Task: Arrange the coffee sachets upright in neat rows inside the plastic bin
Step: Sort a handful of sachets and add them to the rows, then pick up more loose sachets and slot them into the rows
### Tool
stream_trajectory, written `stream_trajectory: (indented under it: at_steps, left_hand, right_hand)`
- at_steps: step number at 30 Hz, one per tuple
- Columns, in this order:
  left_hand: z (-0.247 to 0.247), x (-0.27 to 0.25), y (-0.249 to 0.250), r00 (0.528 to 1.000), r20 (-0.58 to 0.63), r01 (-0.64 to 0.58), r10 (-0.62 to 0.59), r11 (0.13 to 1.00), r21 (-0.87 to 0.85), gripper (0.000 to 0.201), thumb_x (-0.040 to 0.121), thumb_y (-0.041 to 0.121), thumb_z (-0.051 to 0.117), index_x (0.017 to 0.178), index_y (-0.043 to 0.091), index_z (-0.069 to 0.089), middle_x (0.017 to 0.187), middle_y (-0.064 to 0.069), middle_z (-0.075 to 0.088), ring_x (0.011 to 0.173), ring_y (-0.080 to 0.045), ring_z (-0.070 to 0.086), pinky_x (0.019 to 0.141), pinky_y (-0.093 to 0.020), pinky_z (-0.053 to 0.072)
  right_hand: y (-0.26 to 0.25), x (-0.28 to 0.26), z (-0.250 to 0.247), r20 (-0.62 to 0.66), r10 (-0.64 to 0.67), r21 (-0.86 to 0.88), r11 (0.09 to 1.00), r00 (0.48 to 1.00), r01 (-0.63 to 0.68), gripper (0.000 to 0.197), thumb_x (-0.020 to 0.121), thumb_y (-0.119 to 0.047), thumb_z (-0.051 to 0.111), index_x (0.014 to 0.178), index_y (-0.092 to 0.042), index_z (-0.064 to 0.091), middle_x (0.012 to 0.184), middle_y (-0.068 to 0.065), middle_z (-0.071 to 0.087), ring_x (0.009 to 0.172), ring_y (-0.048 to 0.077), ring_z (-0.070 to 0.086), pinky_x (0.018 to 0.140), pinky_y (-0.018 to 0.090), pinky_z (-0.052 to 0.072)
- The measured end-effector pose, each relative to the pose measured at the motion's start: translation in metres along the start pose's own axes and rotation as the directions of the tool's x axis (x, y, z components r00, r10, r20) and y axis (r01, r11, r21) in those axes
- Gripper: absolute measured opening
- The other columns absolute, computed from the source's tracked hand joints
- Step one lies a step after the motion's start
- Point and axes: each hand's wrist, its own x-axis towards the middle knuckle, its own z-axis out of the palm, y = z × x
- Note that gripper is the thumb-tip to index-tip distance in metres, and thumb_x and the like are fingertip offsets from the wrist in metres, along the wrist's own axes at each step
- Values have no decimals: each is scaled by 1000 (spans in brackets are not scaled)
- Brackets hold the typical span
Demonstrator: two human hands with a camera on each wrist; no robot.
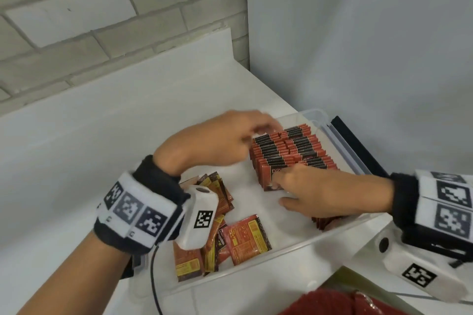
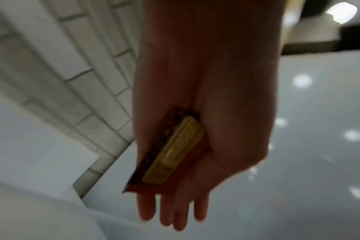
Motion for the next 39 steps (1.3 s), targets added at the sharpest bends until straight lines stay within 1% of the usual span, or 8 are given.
stream_trajectory:
  at_steps: [4, 10, 13, 17, 24, 29, 33, 39]
  left_hand:
    - [16, 2, 7, 950, 286, 63, -129, 972, 228, 66, 85, -14, 36, 142, 18, 42, 144, 1, 45, 126, -12, 44, 90, -7, 29]
    - [29, 1, 0, 930, 310, 74, -196, 928, 366, 70, 82, -14, 36, 147, 14, 33, 151, -3, 33, 136, -17, 31, 105, -19, 24]
    - [21, -4, 4, 952, 232, 152, -202, 965, 214, 68, 85, -14, 36, 145, 18, 36, 143, -2, 40, 124, -12, 41, 88, -3, 29]
    - [16, -13, -9, 896, -54, 438, -440, 898, -44, 40, 90, 0, 48, 127, 14, 54, 121, -8, 60, 113, -21, 57, 98, -32, 45]
    - [53, -10, -10, 745, 282, 572, -605, 362, -736, 19, 90, -10, 50, 96, 3, 63, 91, -12, 65, 89, -23, 61, 65, -24, 50]
    - [53, -9, -11, 716, 265, 570, -646, 322, -756, 17, 90, -10, 51, 98, 2, 61, 98, -16, 64, 94, -26, 60, 71, -26, 49]
    - [36, -16, -13, 765, 182, 485, -618, 366, -794, 30, 87, -8, 58, 116, 0, 61, 117, -18, 66, 106, -27, 65, 85, -29, 52]
    - [16, -15, -7, 888, 23, 172, -458, 287, -942, 36, 73, 4, 68, 109, 6, 67, 97, -16, 72, 92, -26, 71, 76, -28, 59]
  right_hand:
    - [-5, 2, 2, 48, 31, -37, 999, 998, -29, 38, 99, -37, 47, 130, -15, 46, 121, 1, 55, 99, 17, 59, 87, 31, 51]
    - [-6, 3, 3, 50, 31, -10, 999, 998, -30, 57, 98, -41, 48, 146, -16, 31, 137, -1, 44, 114, 16, 51, 96, 27, 45]
    - [-6, 2, 2, 61, 33, 2, 999, 998, -33, 56, 98, -41, 48, 146, -17, 29, 138, -2, 42, 115, 16, 50, 98, 29, 45]
    - [-5, 3, 2, 65, 30, 30, 999, 997, -32, 60, 98, -41, 48, 149, -17, 26, 142, -3, 39, 121, 16, 47, 101, 29, 43]
    - [-4, 4, 1, 54, 18, 30, 999, 998, -20, 54, 98, -42, 48, 144, -17, 32, 135, -2, 43, 115, 16, 49, 95, 28, 45]
    - [-1, 4, 0, 54, 15, 18, 1000, 998, -15, 51, 98, -42, 47, 141, -19, 35, 133, -3, 45, 113, 16, 50, 94, 30, 46]
    - [2, -1, -8, 50, -37, 82, 996, 998, 33, 26, 97, -42, 50, 114, -23, 50, 107, -9, 55, 93, 9, 56, 82, 22, 48]
    - [14, -9, -41, -129, -13, 468, 880, 992, 73, 31, 83, -54, 61, 96, -26, 66, 89, -9, 71, 82, 1, 66, 80, 19, 53]
